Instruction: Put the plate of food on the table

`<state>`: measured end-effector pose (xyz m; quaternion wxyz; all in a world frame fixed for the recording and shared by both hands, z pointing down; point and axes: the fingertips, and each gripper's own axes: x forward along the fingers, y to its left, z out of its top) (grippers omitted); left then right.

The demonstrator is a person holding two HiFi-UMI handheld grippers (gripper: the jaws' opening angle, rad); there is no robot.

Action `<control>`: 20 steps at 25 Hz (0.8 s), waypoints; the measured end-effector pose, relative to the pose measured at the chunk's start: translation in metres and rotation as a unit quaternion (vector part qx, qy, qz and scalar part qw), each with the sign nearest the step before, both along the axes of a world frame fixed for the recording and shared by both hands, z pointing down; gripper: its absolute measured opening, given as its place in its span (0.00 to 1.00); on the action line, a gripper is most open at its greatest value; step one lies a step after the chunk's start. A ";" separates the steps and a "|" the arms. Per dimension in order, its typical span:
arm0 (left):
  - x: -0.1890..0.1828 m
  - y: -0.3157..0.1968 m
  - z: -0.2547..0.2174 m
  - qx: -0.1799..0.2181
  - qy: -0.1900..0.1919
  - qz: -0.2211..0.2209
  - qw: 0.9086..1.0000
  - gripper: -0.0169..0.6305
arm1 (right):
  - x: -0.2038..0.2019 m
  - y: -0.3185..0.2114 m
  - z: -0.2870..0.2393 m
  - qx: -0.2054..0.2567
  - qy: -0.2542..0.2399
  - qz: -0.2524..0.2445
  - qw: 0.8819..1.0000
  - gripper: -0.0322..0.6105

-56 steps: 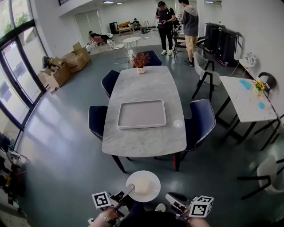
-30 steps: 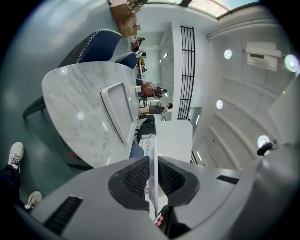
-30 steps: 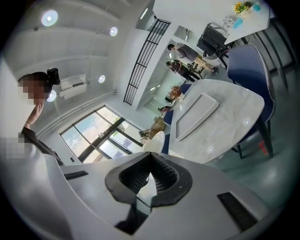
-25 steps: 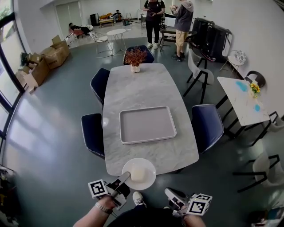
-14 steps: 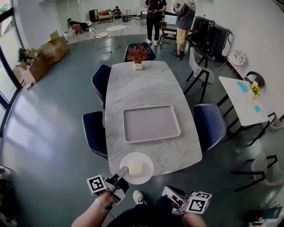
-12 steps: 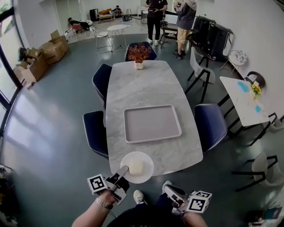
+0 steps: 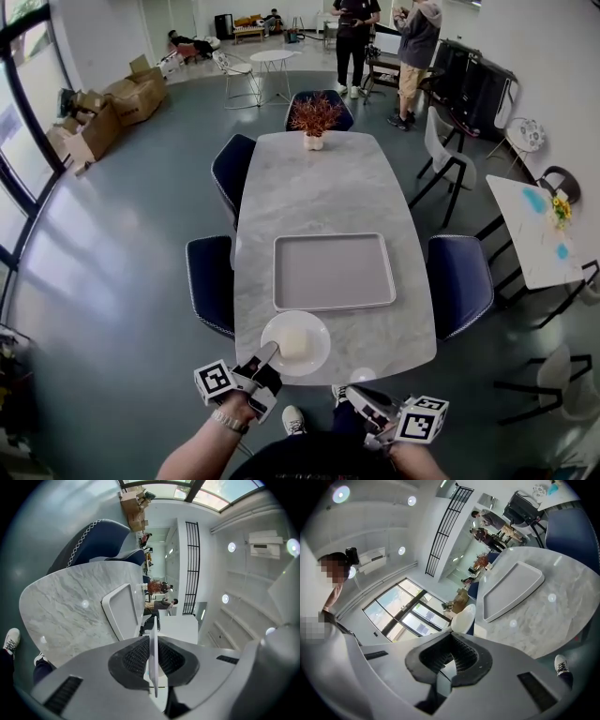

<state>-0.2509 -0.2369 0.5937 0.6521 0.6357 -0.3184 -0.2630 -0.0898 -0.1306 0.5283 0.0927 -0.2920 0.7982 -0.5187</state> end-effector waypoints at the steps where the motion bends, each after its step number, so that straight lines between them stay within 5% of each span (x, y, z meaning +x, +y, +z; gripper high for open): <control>1: 0.002 -0.006 0.001 -0.001 -0.002 -0.005 1.000 0.08 | 0.003 -0.006 -0.001 -0.002 -0.004 -0.001 1.000 0.07; 20: 0.066 -0.131 0.058 -0.056 -0.056 -0.097 0.992 0.08 | 0.096 -0.070 0.020 -0.043 -0.029 0.012 0.999 0.07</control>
